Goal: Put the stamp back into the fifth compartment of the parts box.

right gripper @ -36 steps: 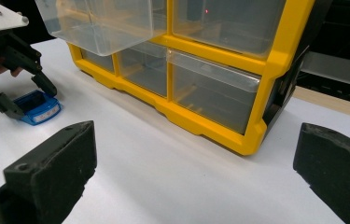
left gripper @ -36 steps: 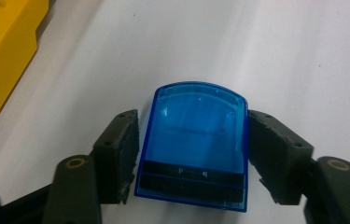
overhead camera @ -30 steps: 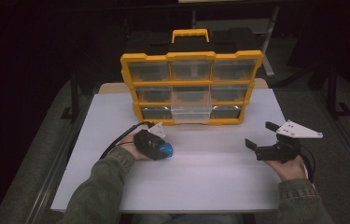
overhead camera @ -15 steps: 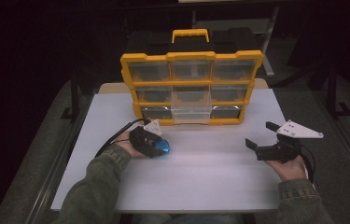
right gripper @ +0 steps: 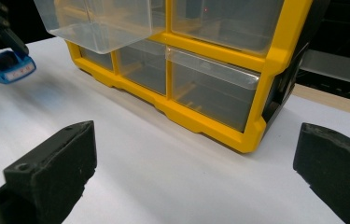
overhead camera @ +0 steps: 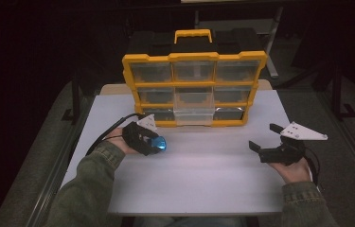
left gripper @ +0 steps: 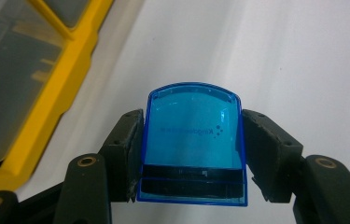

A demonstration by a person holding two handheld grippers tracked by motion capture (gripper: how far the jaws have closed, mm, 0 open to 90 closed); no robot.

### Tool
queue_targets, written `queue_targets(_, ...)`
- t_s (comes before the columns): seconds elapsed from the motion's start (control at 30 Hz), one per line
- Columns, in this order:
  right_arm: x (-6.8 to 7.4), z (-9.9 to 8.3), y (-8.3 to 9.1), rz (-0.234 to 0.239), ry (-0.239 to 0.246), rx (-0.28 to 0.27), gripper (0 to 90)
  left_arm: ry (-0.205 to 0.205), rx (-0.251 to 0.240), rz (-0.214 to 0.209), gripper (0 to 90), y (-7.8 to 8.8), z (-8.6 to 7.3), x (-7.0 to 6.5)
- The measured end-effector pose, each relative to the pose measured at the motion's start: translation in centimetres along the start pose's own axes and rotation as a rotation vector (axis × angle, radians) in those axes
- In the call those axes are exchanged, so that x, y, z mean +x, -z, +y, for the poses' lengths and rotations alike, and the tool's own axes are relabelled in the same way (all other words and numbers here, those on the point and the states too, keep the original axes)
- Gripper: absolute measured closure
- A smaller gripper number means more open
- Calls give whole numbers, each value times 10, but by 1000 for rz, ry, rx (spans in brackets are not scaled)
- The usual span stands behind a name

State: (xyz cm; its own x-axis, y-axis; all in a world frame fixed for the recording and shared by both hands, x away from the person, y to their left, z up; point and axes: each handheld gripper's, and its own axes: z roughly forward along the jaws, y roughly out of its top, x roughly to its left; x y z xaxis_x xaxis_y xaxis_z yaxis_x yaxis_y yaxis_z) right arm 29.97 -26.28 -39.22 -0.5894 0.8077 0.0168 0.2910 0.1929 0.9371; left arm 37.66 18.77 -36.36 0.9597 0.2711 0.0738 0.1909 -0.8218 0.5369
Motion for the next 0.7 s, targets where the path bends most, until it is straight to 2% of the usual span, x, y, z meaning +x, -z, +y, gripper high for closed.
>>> queue_targets(0.27,0,0,0,-1,0,1,0,7,10,-6,417,14,1,1)
queue_targets(0.47,0,0,1,-4,-1,-7,0,32,-20,-12,417,26,3,5)
queue_targets(0.7,1,0,1,-4,-3,-4,0,22,-27,0,417,45,11,5)
